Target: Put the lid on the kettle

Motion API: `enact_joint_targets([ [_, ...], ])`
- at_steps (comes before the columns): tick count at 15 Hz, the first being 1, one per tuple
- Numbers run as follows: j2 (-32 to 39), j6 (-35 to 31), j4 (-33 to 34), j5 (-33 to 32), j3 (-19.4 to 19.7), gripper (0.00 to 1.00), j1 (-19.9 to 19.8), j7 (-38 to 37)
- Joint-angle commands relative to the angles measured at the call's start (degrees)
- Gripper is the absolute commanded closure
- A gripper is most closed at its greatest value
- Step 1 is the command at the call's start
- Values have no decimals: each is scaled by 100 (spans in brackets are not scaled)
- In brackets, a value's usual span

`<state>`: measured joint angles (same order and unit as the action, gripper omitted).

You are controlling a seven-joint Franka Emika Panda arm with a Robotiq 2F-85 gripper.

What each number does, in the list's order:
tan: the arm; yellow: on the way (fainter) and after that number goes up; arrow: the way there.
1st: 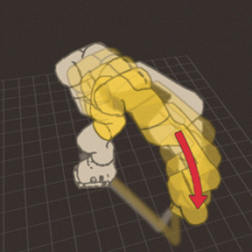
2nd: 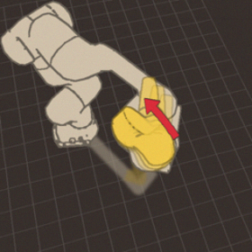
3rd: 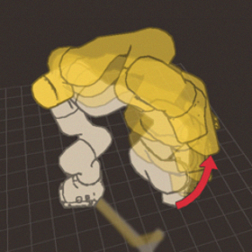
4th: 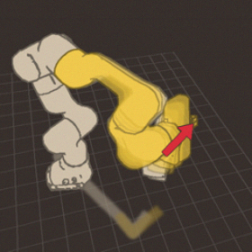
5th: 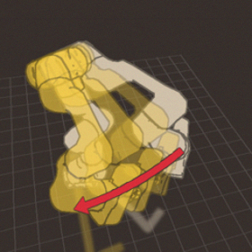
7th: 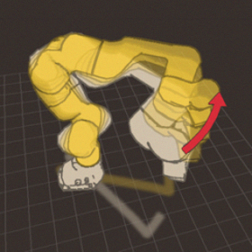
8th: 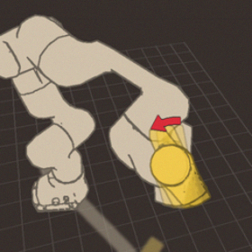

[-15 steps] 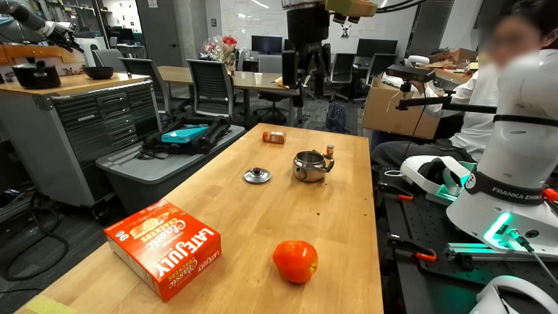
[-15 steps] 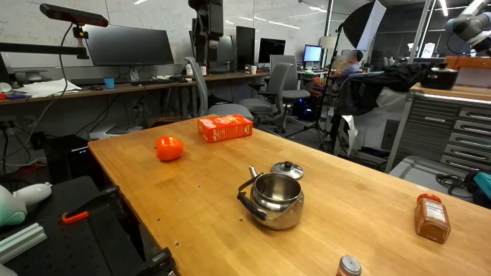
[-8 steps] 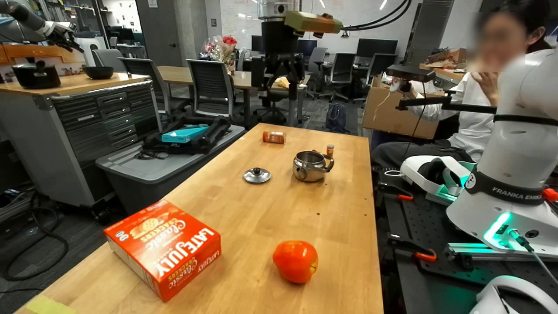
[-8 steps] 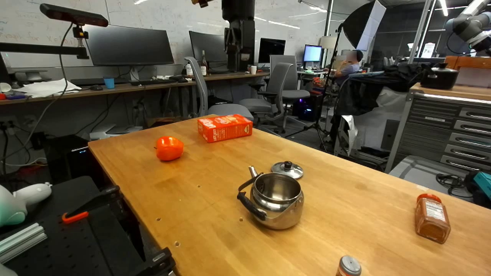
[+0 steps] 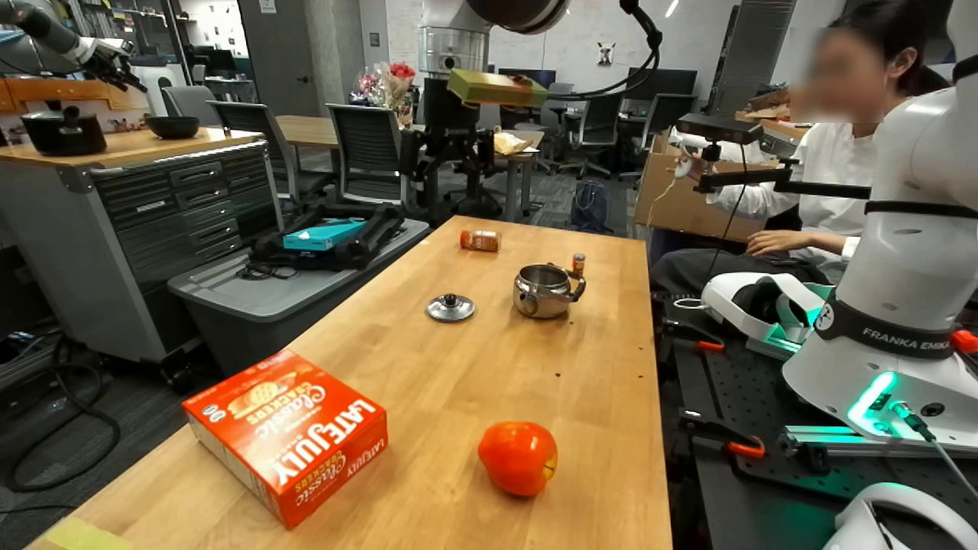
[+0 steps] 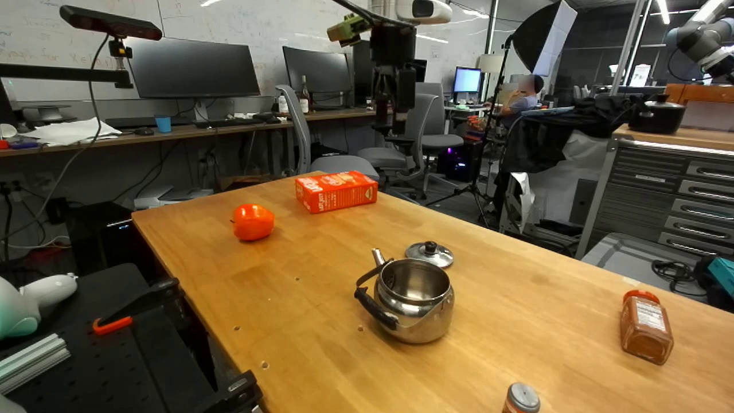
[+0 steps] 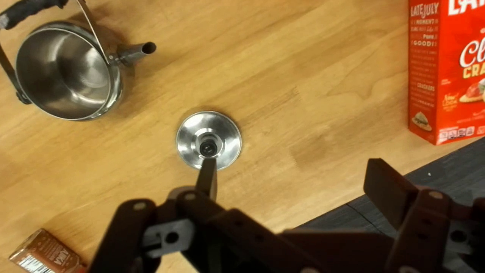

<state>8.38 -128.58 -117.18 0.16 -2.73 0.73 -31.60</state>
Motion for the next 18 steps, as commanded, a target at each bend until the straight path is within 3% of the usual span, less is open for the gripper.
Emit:
enact_joint_targets([
  [1,386,-156,373,271,180,0,36,33],
  [18,1178,-965,282,449,826,0,-149,121],
])
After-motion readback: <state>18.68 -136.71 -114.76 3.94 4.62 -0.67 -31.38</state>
